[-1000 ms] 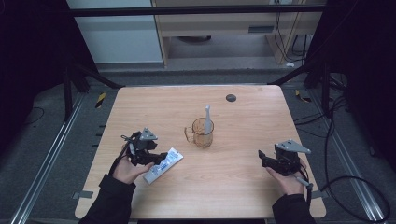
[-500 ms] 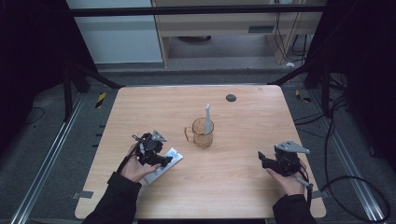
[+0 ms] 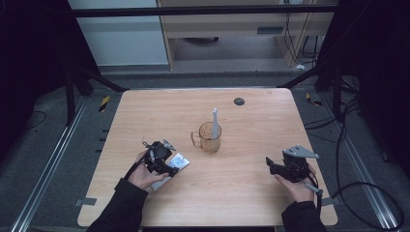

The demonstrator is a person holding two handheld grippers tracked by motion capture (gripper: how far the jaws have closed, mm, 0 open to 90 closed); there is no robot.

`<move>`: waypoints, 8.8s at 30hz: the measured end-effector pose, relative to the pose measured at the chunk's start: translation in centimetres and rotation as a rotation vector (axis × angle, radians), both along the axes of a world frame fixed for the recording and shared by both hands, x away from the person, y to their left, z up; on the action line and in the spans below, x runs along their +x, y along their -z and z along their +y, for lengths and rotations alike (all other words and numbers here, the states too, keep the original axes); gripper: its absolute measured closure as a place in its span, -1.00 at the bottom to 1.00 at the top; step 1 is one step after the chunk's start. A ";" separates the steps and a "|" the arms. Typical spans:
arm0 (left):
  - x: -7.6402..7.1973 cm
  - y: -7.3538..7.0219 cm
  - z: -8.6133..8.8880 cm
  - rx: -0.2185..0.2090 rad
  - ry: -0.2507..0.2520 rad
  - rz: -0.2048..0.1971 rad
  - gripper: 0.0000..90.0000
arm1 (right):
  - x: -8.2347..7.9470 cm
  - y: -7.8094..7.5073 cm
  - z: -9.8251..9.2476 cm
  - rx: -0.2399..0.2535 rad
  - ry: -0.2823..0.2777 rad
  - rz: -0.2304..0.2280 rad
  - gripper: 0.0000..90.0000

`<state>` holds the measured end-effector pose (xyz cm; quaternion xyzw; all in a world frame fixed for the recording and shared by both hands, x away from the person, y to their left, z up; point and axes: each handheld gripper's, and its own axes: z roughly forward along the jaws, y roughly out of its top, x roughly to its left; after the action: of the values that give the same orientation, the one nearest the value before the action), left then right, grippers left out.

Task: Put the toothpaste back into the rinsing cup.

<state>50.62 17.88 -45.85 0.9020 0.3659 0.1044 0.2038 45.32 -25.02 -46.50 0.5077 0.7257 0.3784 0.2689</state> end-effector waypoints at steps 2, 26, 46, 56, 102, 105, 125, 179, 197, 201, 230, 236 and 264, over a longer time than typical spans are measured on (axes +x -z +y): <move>0.1 0.2 0.0 0.006 -0.001 0.010 -0.28 | 0.1 0.1 0.0 -0.007 -0.002 -0.001 -0.34; 1.0 1.0 -0.6 0.021 -0.053 0.115 -0.01 | 0.0 0.1 0.0 -0.010 -0.001 -0.001 -0.34; 0.0 -1.5 2.1 -0.098 -0.160 0.013 0.49 | 0.0 0.3 -0.2 -0.012 0.006 0.006 -0.33; -0.5 -3.9 3.4 -0.203 -0.236 -0.122 0.51 | 0.0 0.4 -0.3 -0.015 0.014 -0.005 -0.34; 2.5 -9.4 -1.0 -0.486 -0.383 -0.542 0.52 | 0.0 0.5 -0.6 -0.002 0.036 -0.034 -0.46; 2.5 -9.6 -1.4 -0.498 -0.379 -0.566 0.52 | 0.0 0.4 -0.6 -0.003 0.036 -0.037 -0.47; 3.6 -9.4 -5.2 -0.621 -0.347 -0.611 0.53 | 0.1 0.7 -0.6 0.005 0.036 -0.030 -0.50; 6.6 -6.2 -10.0 -0.697 -0.275 -0.586 0.53 | 0.2 1.0 -0.8 -0.007 0.035 -0.031 -0.49; 6.7 -3.9 -10.3 -0.666 -0.242 -0.546 0.51 | 0.3 1.0 -0.8 -0.009 0.034 -0.030 -0.49; 6.7 -3.6 -10.4 -0.655 -0.234 -0.531 0.50 | 0.2 1.0 -0.8 -0.004 0.035 -0.027 -0.49; 5.4 -1.8 -9.3 -0.544 -0.177 -0.466 0.24 | 0.3 0.9 -0.6 -0.007 0.030 -0.031 -0.49; 4.5 -2.9 -8.4 -0.569 -0.175 -0.507 0.04 | 0.2 0.9 -0.6 -0.007 0.030 -0.032 -0.49; -1.9 -5.0 1.5 -0.381 -0.182 -0.502 -0.37 | -0.1 0.4 -0.5 0.008 0.038 -0.043 -0.53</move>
<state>48.74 19.37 -40.83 0.7573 0.3961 0.2709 0.4428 45.27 -25.56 -46.92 0.5143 0.7086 0.3868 0.2896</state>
